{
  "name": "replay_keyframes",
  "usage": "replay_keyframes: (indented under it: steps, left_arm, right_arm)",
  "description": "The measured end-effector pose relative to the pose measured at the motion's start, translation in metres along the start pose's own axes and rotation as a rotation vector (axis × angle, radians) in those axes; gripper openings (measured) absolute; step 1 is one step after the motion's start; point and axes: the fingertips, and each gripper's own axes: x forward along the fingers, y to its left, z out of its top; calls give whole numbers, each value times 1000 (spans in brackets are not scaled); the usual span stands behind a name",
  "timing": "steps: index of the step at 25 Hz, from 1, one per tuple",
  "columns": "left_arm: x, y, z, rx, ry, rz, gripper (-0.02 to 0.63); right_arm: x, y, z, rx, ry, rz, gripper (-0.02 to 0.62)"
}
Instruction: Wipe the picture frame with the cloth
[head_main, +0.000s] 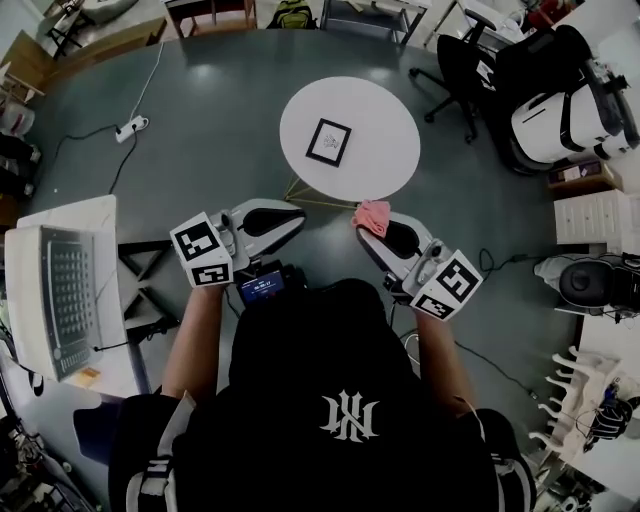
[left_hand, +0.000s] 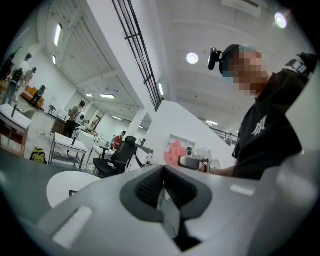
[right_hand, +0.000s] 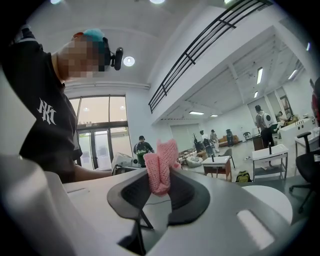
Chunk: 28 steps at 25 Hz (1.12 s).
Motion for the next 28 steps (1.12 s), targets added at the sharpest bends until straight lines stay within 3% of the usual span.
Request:
replay_keyframes:
  steps: [6,12,17,22,28]
  left_arm:
    - [-5,-52,-24,27,57,-22,3]
    - [9,-109,-54,-17,41,-59,3]
    - [13,-157,-106,-107,89,-89,3]
    - [24,-223,-145,-114,128,-124,3]
    - [27,-264,-161,-108,141,-103,3]
  right_arm:
    - [-19,45,-14,-3,1,50,73]
    - [-69,96,-36,-3,13,96,74]
    - [-115,151,-78,40,18,43,74]
    - [-180,200,-118,146,-19,5,74]
    - [-223,222,-129,154,4,-19,75]
